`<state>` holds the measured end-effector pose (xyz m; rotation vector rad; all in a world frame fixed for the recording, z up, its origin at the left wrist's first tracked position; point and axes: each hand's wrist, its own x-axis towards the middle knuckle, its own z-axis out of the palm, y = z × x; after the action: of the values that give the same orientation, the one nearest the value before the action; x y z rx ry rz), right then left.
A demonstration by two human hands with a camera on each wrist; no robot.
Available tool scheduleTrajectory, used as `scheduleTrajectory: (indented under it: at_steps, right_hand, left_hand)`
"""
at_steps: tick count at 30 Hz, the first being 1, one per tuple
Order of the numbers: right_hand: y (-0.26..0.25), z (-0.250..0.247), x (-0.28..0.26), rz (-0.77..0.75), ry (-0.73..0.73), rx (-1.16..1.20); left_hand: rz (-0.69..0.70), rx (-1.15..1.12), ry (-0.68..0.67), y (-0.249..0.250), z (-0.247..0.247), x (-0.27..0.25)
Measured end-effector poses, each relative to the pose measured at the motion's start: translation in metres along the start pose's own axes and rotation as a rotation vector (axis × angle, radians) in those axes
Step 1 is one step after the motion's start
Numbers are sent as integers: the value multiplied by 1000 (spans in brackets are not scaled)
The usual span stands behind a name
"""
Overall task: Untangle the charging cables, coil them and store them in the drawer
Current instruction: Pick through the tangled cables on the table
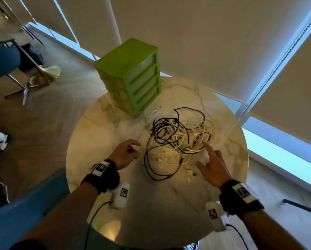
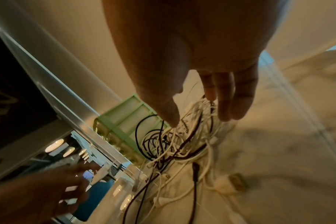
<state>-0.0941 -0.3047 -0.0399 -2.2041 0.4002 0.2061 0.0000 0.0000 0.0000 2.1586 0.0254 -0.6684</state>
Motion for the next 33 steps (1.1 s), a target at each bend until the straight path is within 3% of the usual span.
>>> scheduleTrajectory:
  at_steps: [3, 7, 13, 16, 17, 21, 23, 27, 29, 33]
  right_hand:
    - [-24, 22, 35, 129, -11, -71]
    - [4, 20, 66, 300, 47, -63]
    - [-4, -27, 92, 366, 189, 343]
    - [-12, -34, 99, 313, 246, 512]
    - [-10, -32, 94, 291, 246, 498]
    - [-6, -8, 35, 133, 155, 17]
    - [-6, 17, 1, 72, 75, -166]
    - [8, 50, -19, 86, -266, -499]
    - [12, 52, -17, 107, -298, -516]
    - [13, 51, -6, 99, -323, -547]
  left_hand:
    - [51, 54, 60, 21, 12, 49]
    - [91, 189, 20, 27, 23, 90]
    - [53, 456, -155, -7, 38, 108]
    - [32, 600, -192, -14, 41, 110]
    - [27, 664, -208, -13, 40, 108]
    - [112, 949, -207, -10, 35, 101]
    - [98, 838, -117, -9, 26, 100]
    - [-8, 272, 134, 3, -9, 100]
    - [-21, 75, 190, 18, -26, 96]
    - [17, -95, 249, 35, -40, 86]
